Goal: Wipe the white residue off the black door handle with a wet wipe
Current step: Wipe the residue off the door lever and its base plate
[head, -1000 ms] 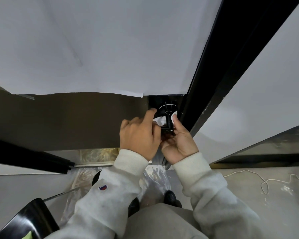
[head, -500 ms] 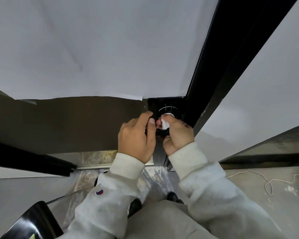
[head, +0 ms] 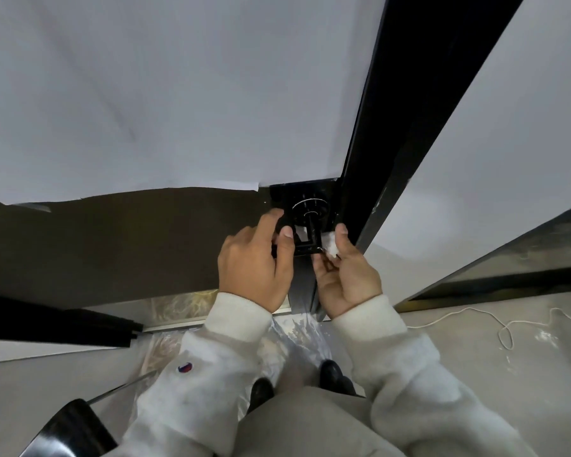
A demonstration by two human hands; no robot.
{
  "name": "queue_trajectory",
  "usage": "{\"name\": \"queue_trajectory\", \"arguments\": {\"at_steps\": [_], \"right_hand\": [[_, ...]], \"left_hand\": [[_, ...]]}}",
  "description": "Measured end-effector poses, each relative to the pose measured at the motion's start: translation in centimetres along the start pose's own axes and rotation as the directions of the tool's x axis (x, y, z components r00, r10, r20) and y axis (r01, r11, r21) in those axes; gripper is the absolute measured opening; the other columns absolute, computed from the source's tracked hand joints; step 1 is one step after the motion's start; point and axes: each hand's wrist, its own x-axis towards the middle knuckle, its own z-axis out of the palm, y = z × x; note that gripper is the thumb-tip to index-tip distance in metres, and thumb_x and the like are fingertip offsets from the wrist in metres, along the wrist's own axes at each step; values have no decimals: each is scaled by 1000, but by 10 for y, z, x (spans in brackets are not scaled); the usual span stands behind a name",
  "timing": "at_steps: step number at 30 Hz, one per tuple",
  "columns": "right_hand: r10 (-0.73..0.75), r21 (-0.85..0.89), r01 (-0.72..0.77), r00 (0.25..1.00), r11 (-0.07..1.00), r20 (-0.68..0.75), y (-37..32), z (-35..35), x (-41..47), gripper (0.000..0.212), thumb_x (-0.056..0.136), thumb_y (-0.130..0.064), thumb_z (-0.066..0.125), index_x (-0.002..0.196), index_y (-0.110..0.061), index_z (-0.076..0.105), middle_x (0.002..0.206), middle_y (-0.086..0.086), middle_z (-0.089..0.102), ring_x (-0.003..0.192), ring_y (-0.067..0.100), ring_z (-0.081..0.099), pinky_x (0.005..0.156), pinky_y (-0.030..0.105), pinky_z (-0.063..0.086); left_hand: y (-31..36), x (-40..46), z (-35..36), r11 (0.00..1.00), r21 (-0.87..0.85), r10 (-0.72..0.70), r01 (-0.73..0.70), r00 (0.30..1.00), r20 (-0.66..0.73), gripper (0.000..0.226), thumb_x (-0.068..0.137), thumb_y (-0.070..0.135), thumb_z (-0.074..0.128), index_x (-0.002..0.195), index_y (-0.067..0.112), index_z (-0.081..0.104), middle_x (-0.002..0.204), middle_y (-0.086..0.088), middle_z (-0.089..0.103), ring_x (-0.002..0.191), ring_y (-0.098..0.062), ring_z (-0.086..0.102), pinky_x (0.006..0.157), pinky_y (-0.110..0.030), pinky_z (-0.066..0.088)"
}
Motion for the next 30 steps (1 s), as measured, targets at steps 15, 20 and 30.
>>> {"name": "queue_trajectory", "arguments": {"at_steps": [15, 20, 30], "right_hand": [[-173, -29, 172, 983, 985, -57, 15, 20, 16, 15, 91, -23, 71, 94, -8, 71, 94, 10, 77, 87, 25, 73, 78, 34, 60], [-182, -24, 181, 981, 983, -61, 16, 19, 22, 10, 90, -19, 71, 89, -9, 71, 105, 16, 76, 103, 28, 71, 95, 39, 55], [-129, -26, 129, 992, 991, -9, 17, 10, 15, 8, 94, -5, 64, 90, -9, 70, 95, 10, 73, 87, 21, 69, 73, 27, 57]], "left_hand": [[-6, -1, 2, 997, 71, 8, -10, 999, 32, 34, 97, 33, 44, 117, 16, 66, 66, 0, 62, 63, -25, 59, 67, -36, 49], [-6, -1, 6, 996, 93, 4, -6, 1000, 28, 34, 97, 33, 45, 116, 16, 67, 66, -1, 64, 64, -26, 60, 67, -38, 48], [-5, -1, 6, 996, 86, -6, 4, 1000, 14, 34, 96, 33, 45, 115, 16, 67, 67, 0, 64, 64, -25, 59, 67, -36, 48]]}}
